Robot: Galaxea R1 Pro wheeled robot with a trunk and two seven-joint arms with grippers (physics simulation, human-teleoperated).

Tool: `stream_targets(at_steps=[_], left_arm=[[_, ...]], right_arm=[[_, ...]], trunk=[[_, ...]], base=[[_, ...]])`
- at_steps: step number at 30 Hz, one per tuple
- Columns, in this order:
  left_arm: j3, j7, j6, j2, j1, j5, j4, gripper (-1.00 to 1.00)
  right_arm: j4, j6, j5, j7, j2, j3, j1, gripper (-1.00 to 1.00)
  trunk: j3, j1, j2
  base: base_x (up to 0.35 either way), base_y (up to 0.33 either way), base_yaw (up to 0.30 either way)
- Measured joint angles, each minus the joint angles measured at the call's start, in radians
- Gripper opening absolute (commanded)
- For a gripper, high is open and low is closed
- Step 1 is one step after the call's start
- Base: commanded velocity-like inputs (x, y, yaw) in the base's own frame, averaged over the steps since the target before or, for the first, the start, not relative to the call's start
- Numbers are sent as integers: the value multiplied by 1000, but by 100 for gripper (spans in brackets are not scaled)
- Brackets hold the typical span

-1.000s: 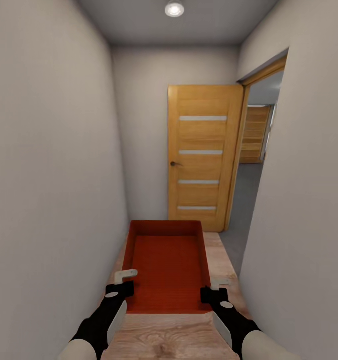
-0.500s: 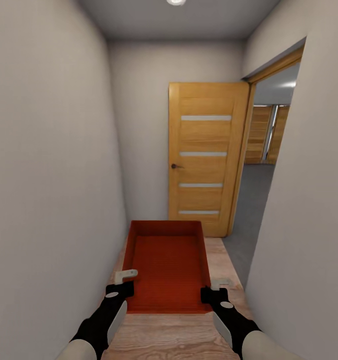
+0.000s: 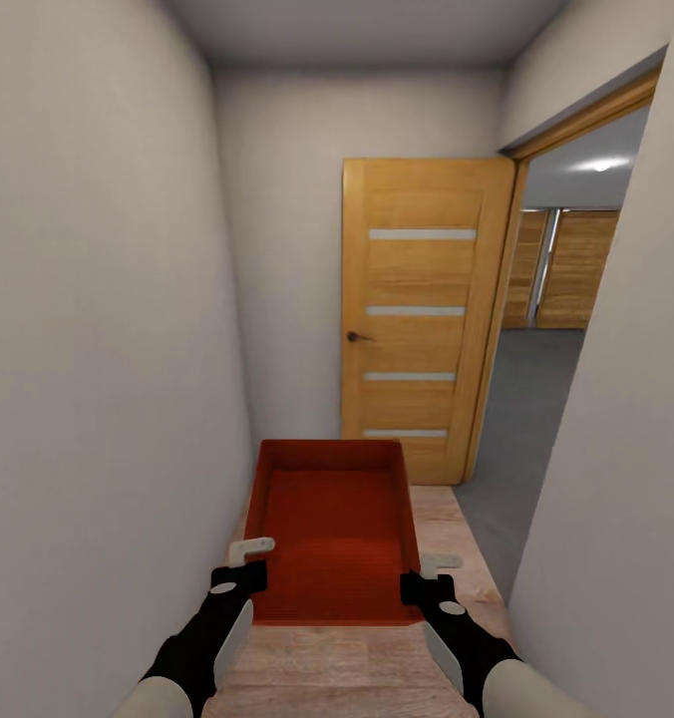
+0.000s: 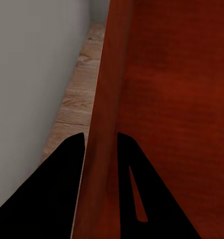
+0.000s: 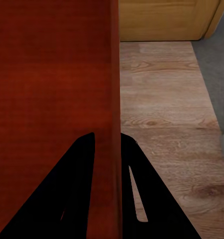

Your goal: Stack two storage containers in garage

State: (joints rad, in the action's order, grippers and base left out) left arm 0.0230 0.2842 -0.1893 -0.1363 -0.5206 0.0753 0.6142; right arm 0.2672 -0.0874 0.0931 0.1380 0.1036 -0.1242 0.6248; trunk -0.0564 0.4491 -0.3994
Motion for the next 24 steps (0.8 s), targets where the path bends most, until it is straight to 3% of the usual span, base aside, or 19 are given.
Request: stream_targets(at_steps=[17,24], left_arm=[[5,1,4,1,0,2,3,-100],[6,2,4,0,0,2,3,-100]], right_arm=[[0,-8,1,1,0,-1,0,-100],[0,-8,2,1,-1,-1,0,-100]], trunk=[[0,0,0],[0,0,0]], base=[[318,71,0],[131,2,0]])
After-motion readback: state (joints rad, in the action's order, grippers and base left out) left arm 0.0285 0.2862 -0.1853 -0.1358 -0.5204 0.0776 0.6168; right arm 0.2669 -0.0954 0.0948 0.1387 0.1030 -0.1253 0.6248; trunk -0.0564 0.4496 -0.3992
